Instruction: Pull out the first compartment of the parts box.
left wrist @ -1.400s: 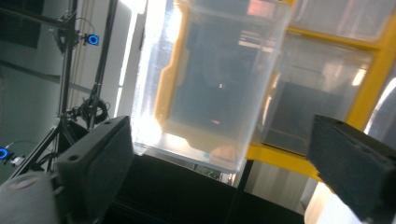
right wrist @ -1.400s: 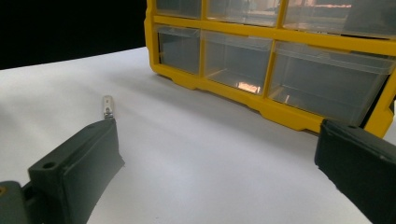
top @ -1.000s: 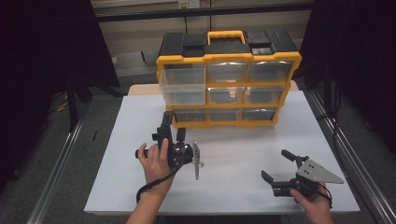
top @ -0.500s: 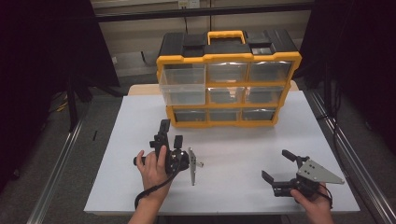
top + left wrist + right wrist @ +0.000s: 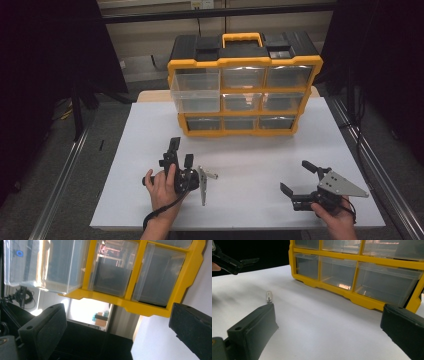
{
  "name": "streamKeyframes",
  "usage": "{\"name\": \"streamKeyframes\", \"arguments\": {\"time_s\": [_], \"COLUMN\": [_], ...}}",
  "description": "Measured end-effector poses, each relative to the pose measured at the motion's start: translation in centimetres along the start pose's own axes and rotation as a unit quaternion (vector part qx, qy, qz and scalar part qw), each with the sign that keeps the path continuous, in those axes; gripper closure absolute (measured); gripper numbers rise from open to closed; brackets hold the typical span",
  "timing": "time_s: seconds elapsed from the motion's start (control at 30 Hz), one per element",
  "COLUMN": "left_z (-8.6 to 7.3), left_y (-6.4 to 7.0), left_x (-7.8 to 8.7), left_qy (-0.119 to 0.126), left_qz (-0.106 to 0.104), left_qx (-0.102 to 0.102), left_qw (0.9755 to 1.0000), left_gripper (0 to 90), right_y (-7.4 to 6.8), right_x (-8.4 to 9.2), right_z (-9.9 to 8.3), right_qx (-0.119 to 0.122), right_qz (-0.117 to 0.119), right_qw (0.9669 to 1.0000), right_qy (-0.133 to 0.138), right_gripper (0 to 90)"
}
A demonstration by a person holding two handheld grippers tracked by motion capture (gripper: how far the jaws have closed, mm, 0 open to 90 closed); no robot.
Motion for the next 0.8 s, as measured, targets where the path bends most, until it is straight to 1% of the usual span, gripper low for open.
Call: {"name": "streamKeyframes", "arguments": {"time_s": [0.03, 0.07, 0.13, 0.17, 0.2, 0.23, 0.3, 0.33, 0.37, 0.4, 0.43, 0.47, 0.5, 0.53, 0.6, 0.63, 0.67, 0.7, 0.77, 0.8], "left_z": [0.0, 0.0, -0.1, -0.1, -0.2, -0.2, -0.4, -0.5, -0.6, -0.6, -0.7, -0.7, -0.8, -0.8, -1.0, -1.1, -1.1, -1.1, -1.1, -1.1], "left_y": [0.0, 0.0, 0.1, 0.2, 0.1, 0.2, 0.3, 0.3, 0.3, 0.4, 0.5, 0.5, 0.5, 0.6, 0.5, 0.4, 0.4, 0.3, 0.3, 0.4], "left_x": [0.0, 0.0, 0.1, 0.1, 0.1, 0.0, 0.0, 0.0, 0.0, -0.1, -0.1, -0.2, -0.2, -0.3, -0.3, -0.2, -0.2, -0.3, -0.3, -0.3], "left_qy": [0.004, 0.001, 0.001, -0.002, -0.001, 0.006, -0.002, 0.001, -0.001, 0.002, 0.002, 0.006, 0.006, 0.012, 0.009, 0.008, 0.012, 0.017, 0.026, 0.028], "left_qz": [0.006, 0.006, 0.008, 0.002, 0.001, -0.002, -0.009, -0.014, -0.016, -0.023, -0.030, -0.032, -0.036, -0.039, -0.050, -0.052, -0.060, -0.061, -0.075, -0.085], "left_qx": [0.001, 0.001, 0.012, 0.016, 0.019, 0.034, 0.051, 0.059, 0.072, 0.081, 0.094, 0.111, 0.119, 0.140, 0.165, 0.166, 0.188, 0.198, 0.232, 0.249], "left_qw": [1.0000, 1.0000, 0.9999, 0.9999, 0.9998, 0.9994, 0.9987, 0.9982, 0.9973, 0.9964, 0.9951, 0.9933, 0.9922, 0.9893, 0.9851, 0.9847, 0.9802, 0.9781, 0.9695, 0.9644], "left_gripper": [1.6, 1.6, 1.6, 1.6, 1.6, 1.6, 1.6, 1.6, 1.6, 1.6, 1.6, 1.6, 1.7, 1.9, 1.9, 1.9, 1.9, 1.9, 1.9, 1.9], "right_y": [0.0, 0.0, 0.0, 0.0, 0.0, 0.0, 0.0, 0.0, 0.0, 0.0, 0.0, 0.0, 0.0, 0.1, 0.1, 0.1, 0.1, 0.1, 0.1, 0.1], "right_x": [0.0, 0.0, 0.1, 0.1, 0.1, 0.1, 0.0, 0.0, 0.0, 0.0, 0.0, 0.0, 0.0, 0.0, 0.1, 0.1, 0.1, 0.1, 0.1, 0.1], "right_z": [0.0, 0.0, 0.0, 0.0, 0.0, 0.0, 0.0, 0.0, 0.0, 0.0, 0.0, 0.0, -0.1, -0.1, -0.1, 0.0, 0.0, 0.0, 0.0, -0.1], "right_qx": [-0.001, -0.001, 0.000, -0.001, -0.002, -0.002, -0.002, -0.001, -0.001, 0.000, 0.000, 0.000, 0.001, 0.001, -0.001, 0.000, 0.001, 0.000, 0.000, -0.001], "right_qz": [0.001, 0.002, 0.000, -0.001, -0.002, -0.002, 0.001, 0.001, 0.000, -0.001, -0.001, -0.001, -0.001, -0.002, -0.003, -0.002, -0.003, -0.003, -0.003, -0.003], "right_qw": [1.0000, 1.0000, 1.0000, 1.0000, 1.0000, 1.0000, 1.0000, 1.0000, 1.0000, 1.0000, 1.0000, 1.0000, 1.0000, 1.0000, 1.0000, 1.0000, 1.0000, 1.0000, 1.0000, 1.0000], "right_qy": [0.000, 0.001, 0.000, -0.001, 0.001, 0.001, 0.000, 0.000, -0.002, -0.003, -0.003, -0.002, -0.003, -0.003, -0.003, -0.002, -0.002, -0.002, -0.003, -0.003], "right_gripper": [0.0, 0.0, 0.0, 0.0, 0.0, 0.0, 0.0, 0.0, 0.0, 0.0, 0.0, 0.0, 0.0, 0.0, 0.0, 0.0, 0.0, 0.0, 0.0, 0.0]}}
Point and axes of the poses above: each handheld gripper's, and its own axes: x roughly backward along the jaws, z roughly out of its top, y roughly to its right, the point moved 6 cm from there along -x, roughly forward along the jaws, and after that the axes turned 7 degrees about -x, right-handed, at the moved point
